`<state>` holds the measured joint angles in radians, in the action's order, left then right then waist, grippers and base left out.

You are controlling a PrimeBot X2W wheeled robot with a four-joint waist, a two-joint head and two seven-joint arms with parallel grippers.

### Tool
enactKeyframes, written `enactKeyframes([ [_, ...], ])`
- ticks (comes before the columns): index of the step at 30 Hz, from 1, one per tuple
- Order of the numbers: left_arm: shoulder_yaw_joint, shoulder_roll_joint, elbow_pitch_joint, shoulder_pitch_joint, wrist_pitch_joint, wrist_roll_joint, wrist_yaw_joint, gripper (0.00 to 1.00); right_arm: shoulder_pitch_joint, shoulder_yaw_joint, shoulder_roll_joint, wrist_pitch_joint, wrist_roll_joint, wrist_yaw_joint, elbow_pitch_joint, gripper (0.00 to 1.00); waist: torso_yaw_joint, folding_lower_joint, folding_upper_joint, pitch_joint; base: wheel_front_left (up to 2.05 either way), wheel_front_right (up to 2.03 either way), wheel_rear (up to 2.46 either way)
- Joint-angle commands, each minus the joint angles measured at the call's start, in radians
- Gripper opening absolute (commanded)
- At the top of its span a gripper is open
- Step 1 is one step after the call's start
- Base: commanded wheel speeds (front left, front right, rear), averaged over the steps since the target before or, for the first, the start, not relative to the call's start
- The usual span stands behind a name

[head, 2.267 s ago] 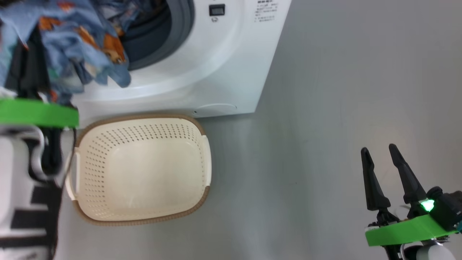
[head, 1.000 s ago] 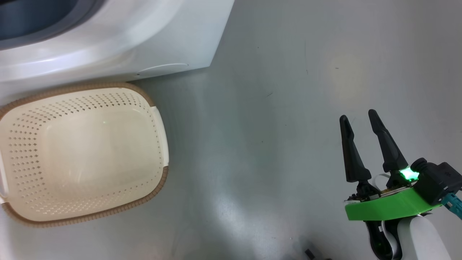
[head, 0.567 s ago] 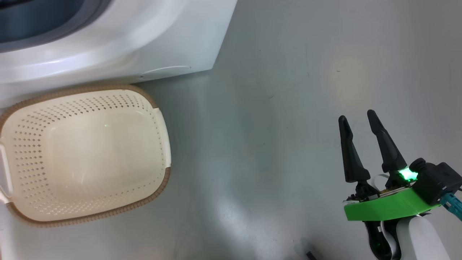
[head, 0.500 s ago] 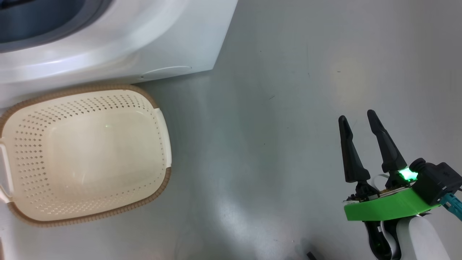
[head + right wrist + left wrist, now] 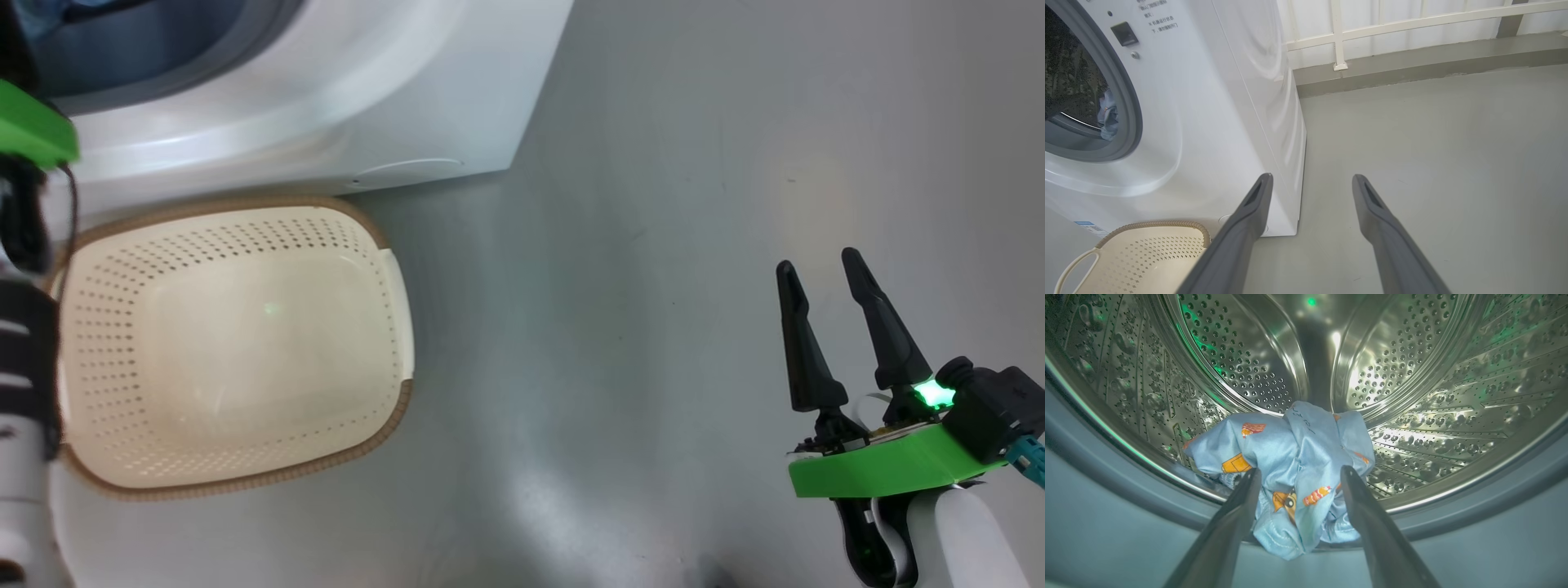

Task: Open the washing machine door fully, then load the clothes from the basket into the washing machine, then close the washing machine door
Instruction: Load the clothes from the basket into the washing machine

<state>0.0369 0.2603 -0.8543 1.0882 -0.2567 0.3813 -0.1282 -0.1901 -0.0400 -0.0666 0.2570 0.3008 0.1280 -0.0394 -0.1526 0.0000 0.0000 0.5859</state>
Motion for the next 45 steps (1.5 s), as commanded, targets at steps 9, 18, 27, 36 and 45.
enactKeyframes([
  [9, -0.054, -0.016, 0.169, -0.197, -0.005, -0.040, -0.002, 1.00, 0.029, -0.003, -0.029, 0.005, -0.014, 0.003, -0.015, 1.00, 0.057, 0.0000, 0.0000, -0.053, 0.00, 0.00, 0.00],
  [18, -0.088, -0.079, 0.309, -0.422, -0.005, -0.069, -0.002, 1.00, 0.072, 0.015, -0.053, 0.005, -0.012, 0.003, -0.007, 1.00, 0.097, 0.0000, 0.0000, -0.139, 0.00, 0.00, 0.00],
  [27, -0.093, -0.109, 0.401, -0.616, -0.005, -0.084, -0.002, 1.00, 0.134, 0.029, -0.073, 0.005, -0.008, 0.003, 0.011, 1.00, 0.127, 0.0000, 0.0000, -0.241, 0.00, 0.00, 0.00],
  [36, -0.097, -0.121, 0.484, -0.820, -0.005, -0.090, -0.002, 1.00, 0.229, 0.039, -0.089, 0.005, 0.001, 0.003, 0.026, 1.00, 0.142, 0.0000, 0.0000, -0.373, 0.00, 0.00, 0.00],
  [45, -0.118, -0.135, 0.583, -1.024, -0.005, -0.111, -0.002, 1.00, 0.339, 0.052, -0.108, 0.005, 0.013, 0.003, 0.027, 1.00, 0.132, 0.0000, 0.0000, -0.493, 0.00, 0.00, 0.00],
])
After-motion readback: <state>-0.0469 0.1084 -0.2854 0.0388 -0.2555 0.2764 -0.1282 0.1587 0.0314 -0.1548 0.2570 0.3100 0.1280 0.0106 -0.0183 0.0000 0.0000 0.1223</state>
